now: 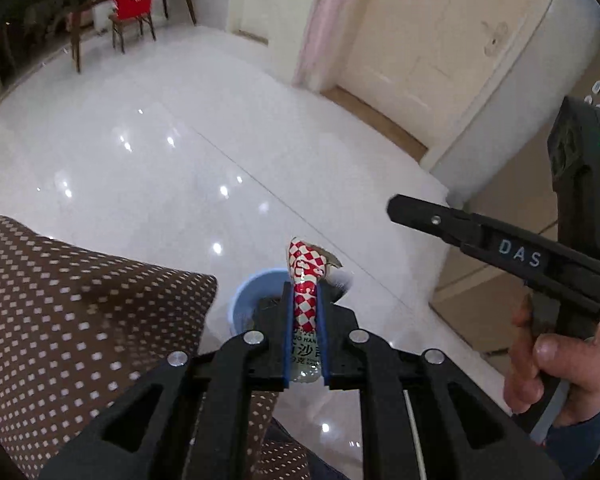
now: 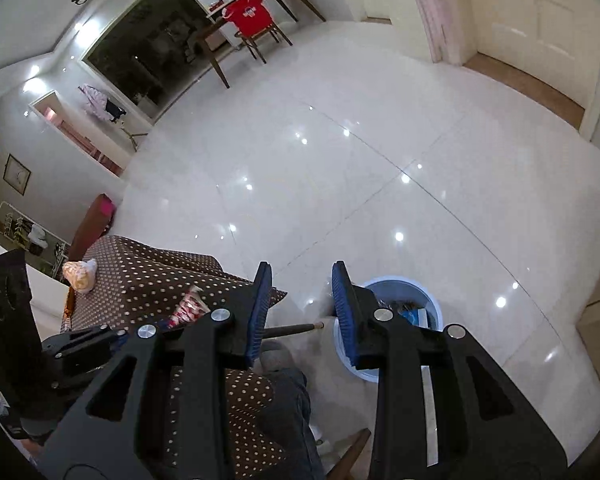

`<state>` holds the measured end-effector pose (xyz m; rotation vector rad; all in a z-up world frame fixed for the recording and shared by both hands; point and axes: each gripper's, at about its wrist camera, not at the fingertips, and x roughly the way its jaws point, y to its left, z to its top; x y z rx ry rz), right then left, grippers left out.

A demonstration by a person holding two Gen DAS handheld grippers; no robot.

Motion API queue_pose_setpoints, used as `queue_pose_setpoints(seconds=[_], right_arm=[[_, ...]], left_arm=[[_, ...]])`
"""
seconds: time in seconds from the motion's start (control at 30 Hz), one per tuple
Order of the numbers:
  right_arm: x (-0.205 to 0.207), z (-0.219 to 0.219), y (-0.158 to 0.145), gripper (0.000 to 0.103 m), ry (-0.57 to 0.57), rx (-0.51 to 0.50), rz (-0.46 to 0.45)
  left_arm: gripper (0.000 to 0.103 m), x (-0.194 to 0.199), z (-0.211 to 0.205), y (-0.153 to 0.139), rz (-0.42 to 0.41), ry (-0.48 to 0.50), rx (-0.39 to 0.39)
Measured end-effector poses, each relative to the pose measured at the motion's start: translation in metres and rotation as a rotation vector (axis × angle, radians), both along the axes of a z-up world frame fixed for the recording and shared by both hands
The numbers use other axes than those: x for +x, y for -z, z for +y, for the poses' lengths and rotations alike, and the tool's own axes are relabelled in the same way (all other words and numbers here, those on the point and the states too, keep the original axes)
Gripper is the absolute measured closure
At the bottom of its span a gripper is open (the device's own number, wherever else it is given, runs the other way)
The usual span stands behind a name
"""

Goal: Collect trash
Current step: 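Move both tools back over the table toward the remaining wrappers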

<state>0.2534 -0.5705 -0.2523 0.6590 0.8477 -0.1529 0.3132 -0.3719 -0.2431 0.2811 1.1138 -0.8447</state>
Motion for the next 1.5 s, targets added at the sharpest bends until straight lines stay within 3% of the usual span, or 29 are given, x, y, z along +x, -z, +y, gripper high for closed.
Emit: queue_pose_setpoints(seconds=[0.03,0.07,0.1,0.13,0.23,0.33,0.5,0.97,1.5], right_arm=[[0.002,-0.003,0.007,0.071,-0.002,-0.001,0.017],[0.004,-0.004,0.014,0.064,0.003,-0.001,0.039],[0.004,-0.007,0.021,0.057,0.017,0.005,0.063],[0.003,-0.009,0.028,0.046,0.033,0.021,0.079],[-0.007,-0.01,0.033,0.015,0.067,0.045,0.076],[-0.01,-0.011,0.034,0.007,0.087,0.043,0.09],[-0.014,-0.007,0.019,0.006,0.101,0.022,0.077],[0.004,0.054,-0.051,0.006,0.017,-0.028,-0.044],[0.038,0.148,-0.107,0.006,-0.131,-0.099,-0.121]], left_arm=[[0.062,0.004,-0.003,0.004,0.007,0.003,0.011],[0.022,0.007,-0.005,0.007,0.012,-0.004,0.025],[0.01,0.01,-0.004,0.01,0.006,-0.024,0.049],[0.008,0.012,-0.003,0.01,-0.02,-0.051,0.058],[0.008,0.015,0.008,0.007,-0.031,-0.068,0.056],[0.008,0.015,0.025,0.001,-0.059,-0.102,0.048],[0.008,0.01,0.05,-0.02,-0.094,-0.145,0.003],[0.008,-0.011,0.121,-0.086,-0.223,-0.241,-0.139],[0.008,-0.012,0.227,-0.117,-0.31,-0.384,-0.2]])
